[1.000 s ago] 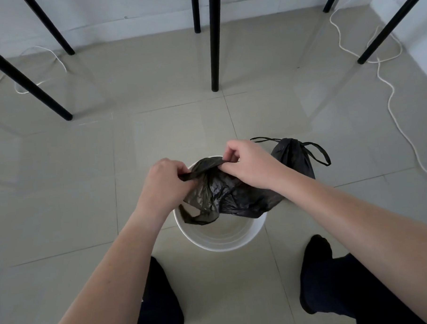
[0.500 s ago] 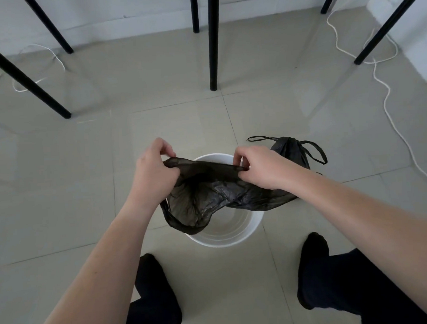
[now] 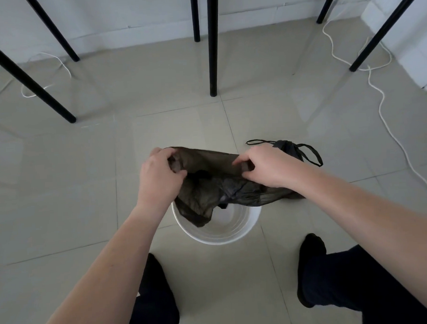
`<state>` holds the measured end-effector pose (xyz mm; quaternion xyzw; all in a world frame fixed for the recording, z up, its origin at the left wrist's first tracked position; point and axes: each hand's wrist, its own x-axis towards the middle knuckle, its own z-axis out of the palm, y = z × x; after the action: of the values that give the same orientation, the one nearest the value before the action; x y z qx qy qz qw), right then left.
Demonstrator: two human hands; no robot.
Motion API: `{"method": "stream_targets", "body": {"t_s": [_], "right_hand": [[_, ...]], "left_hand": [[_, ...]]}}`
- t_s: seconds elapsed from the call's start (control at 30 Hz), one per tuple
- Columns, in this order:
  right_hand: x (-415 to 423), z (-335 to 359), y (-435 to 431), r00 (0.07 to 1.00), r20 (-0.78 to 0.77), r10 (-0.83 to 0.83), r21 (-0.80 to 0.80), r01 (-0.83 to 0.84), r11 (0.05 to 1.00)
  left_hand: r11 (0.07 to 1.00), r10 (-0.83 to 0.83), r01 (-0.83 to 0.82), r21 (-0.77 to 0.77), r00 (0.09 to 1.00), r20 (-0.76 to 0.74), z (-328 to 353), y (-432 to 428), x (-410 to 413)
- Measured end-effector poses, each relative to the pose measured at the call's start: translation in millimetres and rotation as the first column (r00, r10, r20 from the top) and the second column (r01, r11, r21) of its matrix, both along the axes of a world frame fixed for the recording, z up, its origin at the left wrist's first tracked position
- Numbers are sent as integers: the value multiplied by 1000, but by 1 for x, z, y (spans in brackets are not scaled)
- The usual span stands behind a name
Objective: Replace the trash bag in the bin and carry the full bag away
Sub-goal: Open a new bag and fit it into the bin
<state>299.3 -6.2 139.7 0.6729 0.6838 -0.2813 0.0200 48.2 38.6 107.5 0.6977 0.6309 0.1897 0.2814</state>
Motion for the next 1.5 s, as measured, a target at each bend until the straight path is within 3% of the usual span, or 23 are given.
{"method": "stream_targets", "body": {"t_s": [0.1,0.17,0.27,0.37,0.67,0.87,1.0,1.23,1.37,1.5], "right_hand": [[1,4,-11,999,-30,19,7,-19,1000],[6,3,-17,999,21,50,-9,-50,999],[18,2,-29,935,348,76,-80,-51,995],[25,-1,-38,883,460,87,-156,-16,988],[23,-17,-31,962,263,75,5,-80,997],[21,-43,-11,983,182,26,23,-31,999],[23,-65,5,998,56,22,-21,-21,1000],[23,-91,32,991,38,126,-27,-125,992],[31,-96,47,995,-1,102,-28,-102,994],[43,-97,60,1000,8,-16,-48,16,999]], "left_hand": [[999,-32,30,18,996,79,3,-12,5],[997,-71,70,19,997,35,5,-21,4],[993,-120,115,-34,964,-237,11,-26,-8],[985,-144,96,-140,910,-390,12,-20,-25],[902,-230,74,-425,917,-327,3,-19,-38],[917,-213,58,-394,908,-362,-11,-10,-38],[933,-268,150,-326,895,-357,-34,-2,-33],[912,-383,297,-282,864,-328,-60,19,13],[897,-423,336,-288,843,-332,-85,45,21],[908,-350,272,-319,911,-220,-103,62,6]]}}
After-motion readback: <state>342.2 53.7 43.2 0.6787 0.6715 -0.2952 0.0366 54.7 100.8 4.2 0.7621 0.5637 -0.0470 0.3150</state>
